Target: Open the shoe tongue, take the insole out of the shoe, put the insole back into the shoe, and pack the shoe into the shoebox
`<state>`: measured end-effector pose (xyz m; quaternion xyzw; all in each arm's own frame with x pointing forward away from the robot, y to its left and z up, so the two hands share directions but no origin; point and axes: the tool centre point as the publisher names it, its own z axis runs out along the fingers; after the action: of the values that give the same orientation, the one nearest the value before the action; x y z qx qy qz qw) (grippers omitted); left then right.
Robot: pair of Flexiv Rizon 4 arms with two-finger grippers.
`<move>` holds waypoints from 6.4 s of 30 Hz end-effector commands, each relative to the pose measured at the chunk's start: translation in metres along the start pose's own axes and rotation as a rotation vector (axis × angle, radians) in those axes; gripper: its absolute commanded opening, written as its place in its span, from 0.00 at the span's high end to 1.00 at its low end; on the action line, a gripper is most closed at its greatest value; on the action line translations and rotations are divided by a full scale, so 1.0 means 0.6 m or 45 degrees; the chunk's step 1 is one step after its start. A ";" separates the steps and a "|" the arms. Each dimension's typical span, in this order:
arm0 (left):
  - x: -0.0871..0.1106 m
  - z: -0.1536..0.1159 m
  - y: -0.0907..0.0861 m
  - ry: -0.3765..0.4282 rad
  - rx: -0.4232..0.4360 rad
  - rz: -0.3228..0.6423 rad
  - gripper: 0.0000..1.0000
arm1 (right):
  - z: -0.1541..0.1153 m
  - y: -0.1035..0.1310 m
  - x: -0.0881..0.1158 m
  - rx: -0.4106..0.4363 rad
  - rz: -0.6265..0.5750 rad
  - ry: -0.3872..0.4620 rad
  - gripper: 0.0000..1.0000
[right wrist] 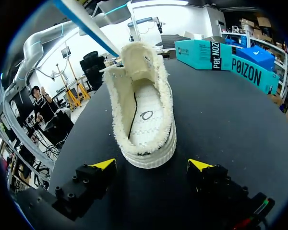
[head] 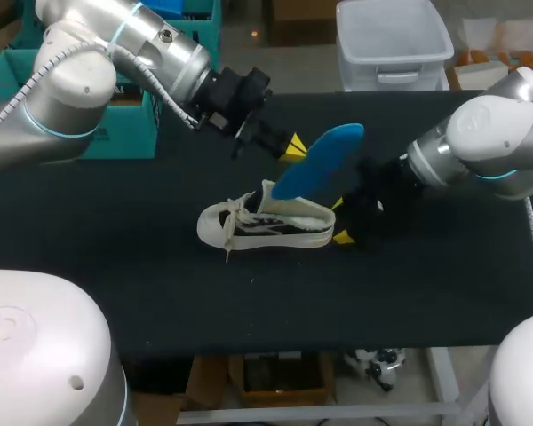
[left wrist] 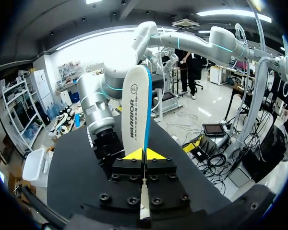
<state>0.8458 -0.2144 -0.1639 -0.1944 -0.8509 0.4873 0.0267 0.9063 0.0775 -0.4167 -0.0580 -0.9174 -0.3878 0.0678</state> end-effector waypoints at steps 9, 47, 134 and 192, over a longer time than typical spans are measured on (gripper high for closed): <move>0.021 -0.058 -0.021 -0.003 0.085 0.009 1.00 | -0.101 0.059 0.003 0.244 -0.011 -0.088 0.00; 0.103 -0.259 0.080 -0.189 0.322 -0.281 1.00 | -0.025 0.205 -0.047 0.786 -0.070 -0.112 0.00; 0.098 -0.298 -0.012 0.219 0.619 -0.344 1.00 | -0.040 0.196 0.098 0.369 1.080 -0.592 1.00; 0.126 -0.287 -0.026 0.227 0.753 -0.383 1.00 | -0.011 0.198 0.165 -0.268 1.272 -0.758 0.00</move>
<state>0.8156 -0.0538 -0.0725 -0.0914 -0.6845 0.6847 0.2330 0.8394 0.1693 -0.3220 -0.5961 -0.7241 -0.3469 -0.0082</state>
